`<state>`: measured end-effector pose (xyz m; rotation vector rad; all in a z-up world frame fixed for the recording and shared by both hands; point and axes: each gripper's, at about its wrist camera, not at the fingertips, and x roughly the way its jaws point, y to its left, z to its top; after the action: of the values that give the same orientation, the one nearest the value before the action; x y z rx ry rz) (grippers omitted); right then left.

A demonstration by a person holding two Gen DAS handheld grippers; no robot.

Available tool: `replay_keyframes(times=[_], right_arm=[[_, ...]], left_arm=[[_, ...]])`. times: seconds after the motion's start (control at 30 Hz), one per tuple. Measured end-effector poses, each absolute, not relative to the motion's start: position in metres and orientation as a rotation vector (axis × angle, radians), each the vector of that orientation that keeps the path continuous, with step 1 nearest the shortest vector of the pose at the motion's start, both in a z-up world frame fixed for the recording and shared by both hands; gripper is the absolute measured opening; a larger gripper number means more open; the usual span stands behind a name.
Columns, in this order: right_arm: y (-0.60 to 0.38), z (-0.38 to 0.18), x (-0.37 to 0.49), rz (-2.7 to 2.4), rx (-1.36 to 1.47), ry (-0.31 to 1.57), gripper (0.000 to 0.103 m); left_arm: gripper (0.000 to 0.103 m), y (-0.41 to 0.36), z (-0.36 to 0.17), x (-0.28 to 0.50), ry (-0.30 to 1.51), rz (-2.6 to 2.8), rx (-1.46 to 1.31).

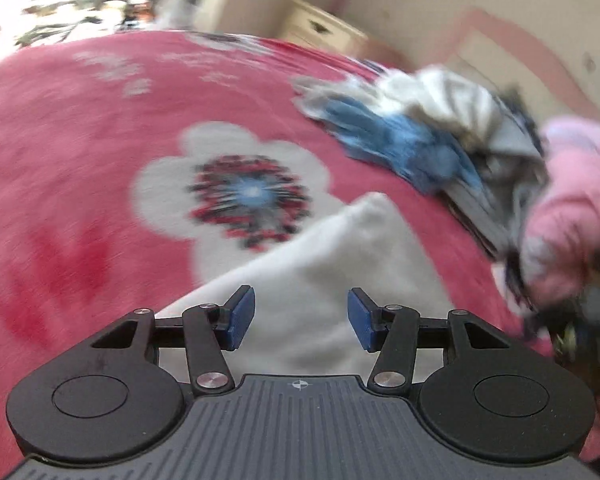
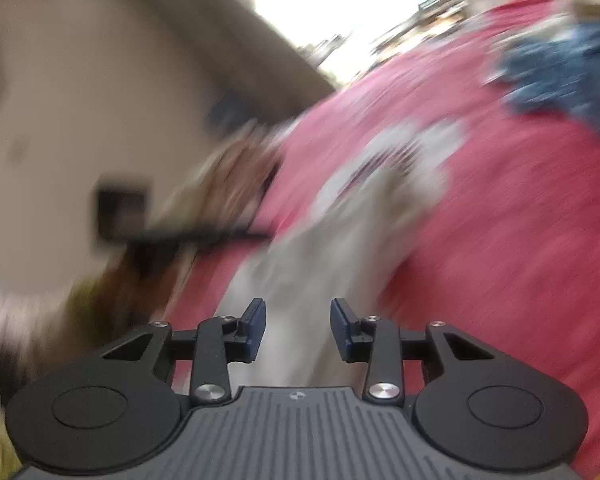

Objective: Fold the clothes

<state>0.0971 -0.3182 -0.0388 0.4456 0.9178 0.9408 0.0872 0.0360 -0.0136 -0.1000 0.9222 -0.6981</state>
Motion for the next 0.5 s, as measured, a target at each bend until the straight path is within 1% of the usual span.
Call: replay_keyframes(times=[0.1, 0.2, 0.27, 0.37, 0.4, 0.47, 0.5], right_arm=[[-0.320, -0.055, 0.126, 0.812, 0.516, 0.926, 0.039], [-0.306, -0.065, 0.128, 0.873, 0.519, 0.940, 0.038], [-0.292, -0.067, 0.121, 0.918, 0.459, 0.937, 0.038], [-0.271, -0.068, 0.109, 0.956, 0.344, 0.926, 0.038], [-0.266, -0.065, 0.104, 0.964, 0.298, 0.903, 0.036], [-0.257, -0.060, 0.096, 0.979, 0.206, 0.857, 0.025], [-0.253, -0.057, 0.092, 0.985, 0.164, 0.834, 0.023]], left_arm=[[0.051, -0.011, -0.008, 0.099, 0.940, -0.753, -0.034], [0.051, -0.048, -0.010, 0.109, 0.950, -0.757, -0.029], [0.051, -0.066, -0.014, 0.115, 0.964, -0.745, -0.041], [0.052, -0.071, -0.022, 0.120, 0.990, -0.722, -0.094], [0.052, -0.071, -0.024, 0.121, 0.999, -0.715, -0.113], [0.052, -0.071, -0.027, 0.121, 1.004, -0.703, -0.129], [0.052, -0.073, -0.027, 0.121, 1.005, -0.700, -0.125]])
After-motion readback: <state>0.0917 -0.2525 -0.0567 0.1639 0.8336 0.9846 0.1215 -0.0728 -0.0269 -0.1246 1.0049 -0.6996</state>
